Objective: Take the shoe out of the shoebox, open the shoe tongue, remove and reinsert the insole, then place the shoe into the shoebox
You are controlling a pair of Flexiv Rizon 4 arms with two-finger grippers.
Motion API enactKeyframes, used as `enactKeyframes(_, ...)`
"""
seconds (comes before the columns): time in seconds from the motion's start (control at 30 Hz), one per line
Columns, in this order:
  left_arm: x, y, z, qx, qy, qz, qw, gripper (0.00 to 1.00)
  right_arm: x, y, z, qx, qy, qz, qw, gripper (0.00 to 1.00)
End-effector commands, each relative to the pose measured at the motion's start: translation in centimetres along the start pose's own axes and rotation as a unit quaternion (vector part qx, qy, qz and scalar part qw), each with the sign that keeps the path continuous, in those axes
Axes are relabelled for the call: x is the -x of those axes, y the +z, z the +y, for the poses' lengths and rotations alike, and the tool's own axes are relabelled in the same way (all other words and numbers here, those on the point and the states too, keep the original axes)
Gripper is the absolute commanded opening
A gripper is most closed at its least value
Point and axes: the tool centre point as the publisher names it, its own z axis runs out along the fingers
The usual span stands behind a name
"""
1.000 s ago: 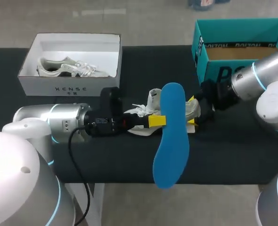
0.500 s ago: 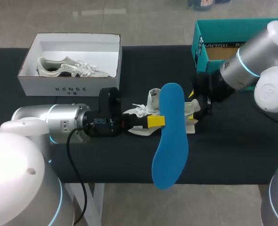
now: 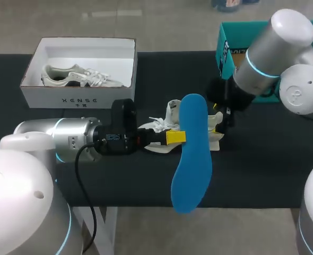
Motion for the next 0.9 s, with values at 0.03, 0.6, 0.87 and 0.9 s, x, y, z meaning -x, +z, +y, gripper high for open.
enactKeyframes(0.03,0.0,0.0,0.1,-0.001,0.000,0.000,1.000,0.00,-0.5,-0.9,-0.3,-0.057,0.012,0.008,0.998,1.00)
enactKeyframes(0.6,0.0,0.0,0.1,-0.001,0.000,0.000,1.000,0.00,0.4,-5.0,1.8,-0.162,-0.031,-0.018,0.986,1.00)
enactKeyframes(0.87,0.0,0.0,0.1,-0.001,0.000,0.000,1.000,0.00,0.3,-5.5,2.3,-0.143,-0.008,-0.017,0.989,1.00)
enactKeyframes(0.9,0.0,0.0,0.1,-0.001,0.000,0.000,1.000,0.00,0.3,-5.4,2.3,-0.155,-0.011,-0.011,0.988,1.00)
